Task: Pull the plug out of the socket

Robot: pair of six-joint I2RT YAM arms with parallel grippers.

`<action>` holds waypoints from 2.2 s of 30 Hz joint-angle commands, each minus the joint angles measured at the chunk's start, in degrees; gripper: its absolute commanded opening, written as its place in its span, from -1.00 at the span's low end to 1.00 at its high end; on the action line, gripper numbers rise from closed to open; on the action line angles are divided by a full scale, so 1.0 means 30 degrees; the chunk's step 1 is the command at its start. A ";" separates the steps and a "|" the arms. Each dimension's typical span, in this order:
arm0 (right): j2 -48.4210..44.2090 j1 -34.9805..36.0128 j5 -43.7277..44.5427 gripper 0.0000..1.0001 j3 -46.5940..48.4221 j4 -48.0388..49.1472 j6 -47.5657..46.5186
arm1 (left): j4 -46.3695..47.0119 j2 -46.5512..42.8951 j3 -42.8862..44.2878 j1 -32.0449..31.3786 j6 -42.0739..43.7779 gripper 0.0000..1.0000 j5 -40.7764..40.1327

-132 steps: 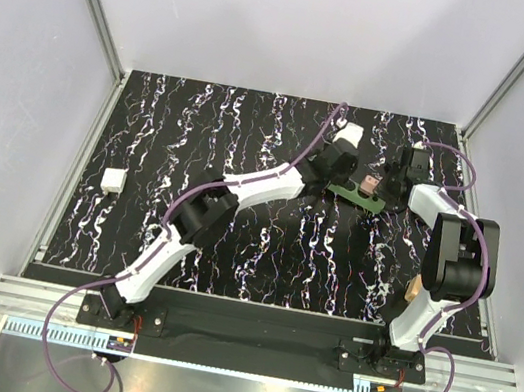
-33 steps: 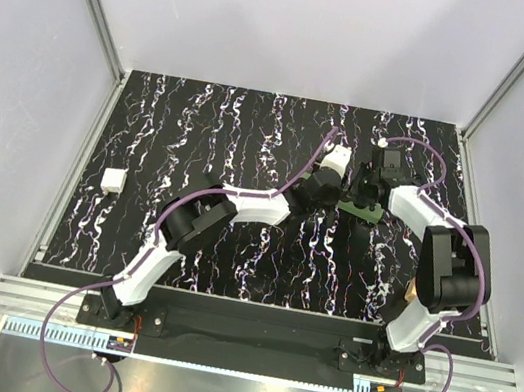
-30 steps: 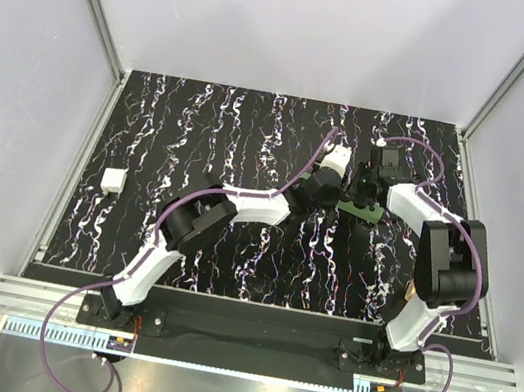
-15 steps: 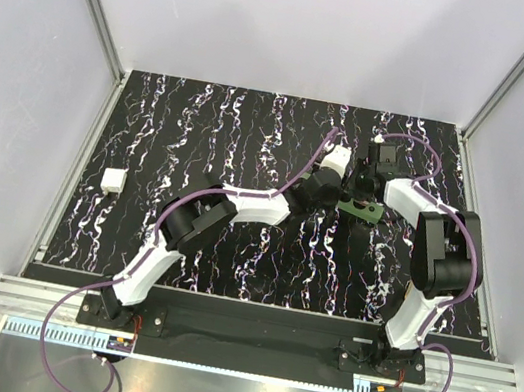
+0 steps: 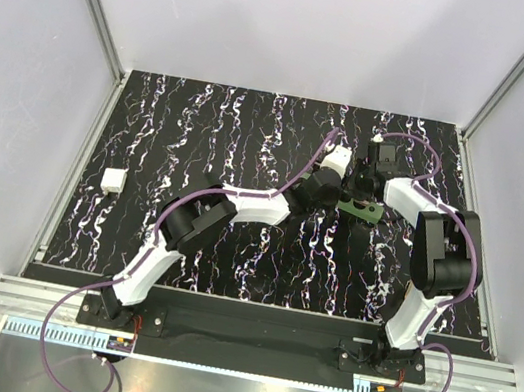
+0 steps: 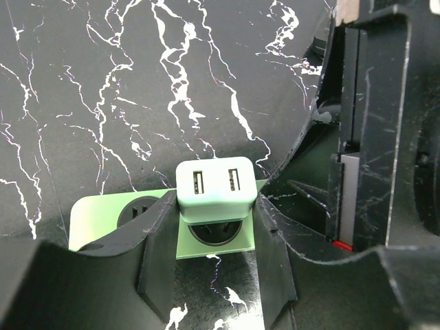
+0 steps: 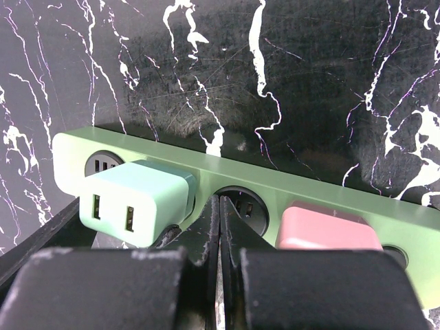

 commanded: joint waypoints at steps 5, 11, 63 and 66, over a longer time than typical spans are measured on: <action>0.1082 0.0098 0.0343 -1.00 0.0196 -0.1852 -0.0403 | 0.5041 -0.2515 0.1904 -0.0097 0.0912 -1.00 0.0567; 0.1522 0.0128 0.0167 -1.00 0.0313 -0.1851 -0.0403 | 0.6363 -0.2632 0.2579 -0.0097 0.0914 -1.00 0.0133; 0.2021 0.0273 -0.0771 -1.00 0.0577 -0.1764 -0.0930 | 0.8794 -0.4264 0.0681 -0.1475 0.9000 -1.00 -0.4206; 0.2079 0.0273 -0.0713 -1.00 0.0606 -0.1764 -0.0872 | 0.8563 -0.6055 -0.1663 -0.1240 0.8680 -1.00 -0.4879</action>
